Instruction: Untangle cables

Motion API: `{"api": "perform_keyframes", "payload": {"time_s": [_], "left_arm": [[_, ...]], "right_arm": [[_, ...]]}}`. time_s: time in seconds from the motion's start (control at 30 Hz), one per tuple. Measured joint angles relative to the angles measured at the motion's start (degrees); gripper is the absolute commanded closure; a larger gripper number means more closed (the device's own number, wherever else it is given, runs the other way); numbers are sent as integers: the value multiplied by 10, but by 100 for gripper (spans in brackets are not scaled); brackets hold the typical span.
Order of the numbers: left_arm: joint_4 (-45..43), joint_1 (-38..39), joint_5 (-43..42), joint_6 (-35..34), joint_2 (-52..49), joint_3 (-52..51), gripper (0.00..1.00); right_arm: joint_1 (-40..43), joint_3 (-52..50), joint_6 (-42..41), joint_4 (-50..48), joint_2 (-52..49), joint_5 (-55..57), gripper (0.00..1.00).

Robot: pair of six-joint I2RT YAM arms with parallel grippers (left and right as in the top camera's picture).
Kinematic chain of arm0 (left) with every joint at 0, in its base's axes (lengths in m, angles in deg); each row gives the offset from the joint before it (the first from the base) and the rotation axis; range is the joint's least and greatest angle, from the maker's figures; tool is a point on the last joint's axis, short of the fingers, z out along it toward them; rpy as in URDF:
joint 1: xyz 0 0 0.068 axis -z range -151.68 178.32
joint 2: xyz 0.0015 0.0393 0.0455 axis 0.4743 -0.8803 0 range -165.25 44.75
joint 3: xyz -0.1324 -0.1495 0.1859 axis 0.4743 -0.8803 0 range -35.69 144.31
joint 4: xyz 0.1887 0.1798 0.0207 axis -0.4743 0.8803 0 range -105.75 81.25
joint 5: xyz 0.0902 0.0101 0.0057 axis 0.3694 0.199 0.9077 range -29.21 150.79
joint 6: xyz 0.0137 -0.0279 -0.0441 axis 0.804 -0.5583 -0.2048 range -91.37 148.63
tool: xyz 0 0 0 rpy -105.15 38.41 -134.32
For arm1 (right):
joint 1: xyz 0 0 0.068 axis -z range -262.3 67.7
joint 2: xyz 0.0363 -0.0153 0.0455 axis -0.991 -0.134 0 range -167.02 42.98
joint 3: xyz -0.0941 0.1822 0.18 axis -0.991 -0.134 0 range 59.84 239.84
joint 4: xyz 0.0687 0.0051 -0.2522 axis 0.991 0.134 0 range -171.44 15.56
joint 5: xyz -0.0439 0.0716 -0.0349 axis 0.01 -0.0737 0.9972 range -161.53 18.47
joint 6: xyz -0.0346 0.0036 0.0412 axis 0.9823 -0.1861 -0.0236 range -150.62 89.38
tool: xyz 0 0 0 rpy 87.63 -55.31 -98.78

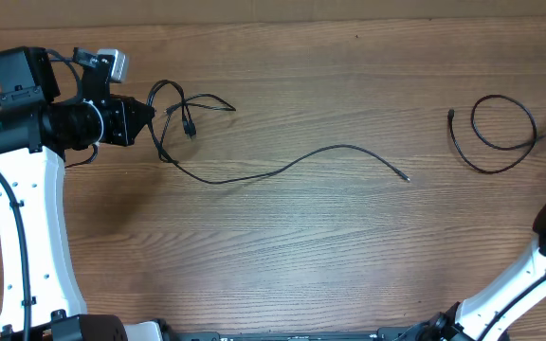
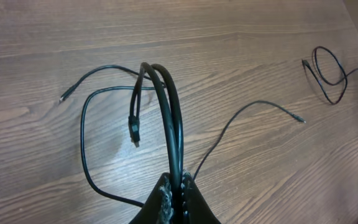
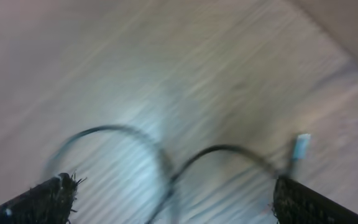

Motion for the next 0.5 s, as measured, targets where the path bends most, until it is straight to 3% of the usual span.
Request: {"api": "perform_keyframes", "payload": {"time_s": [0.27, 0.5], "left_arm": [[-11, 0, 2, 0, 0, 0, 96], [-15, 0, 2, 0, 0, 0, 96]], "right_arm": [[-40, 10, -10, 88, 47, -139, 0], [-139, -33, -69, 109, 47, -49, 0]]}}
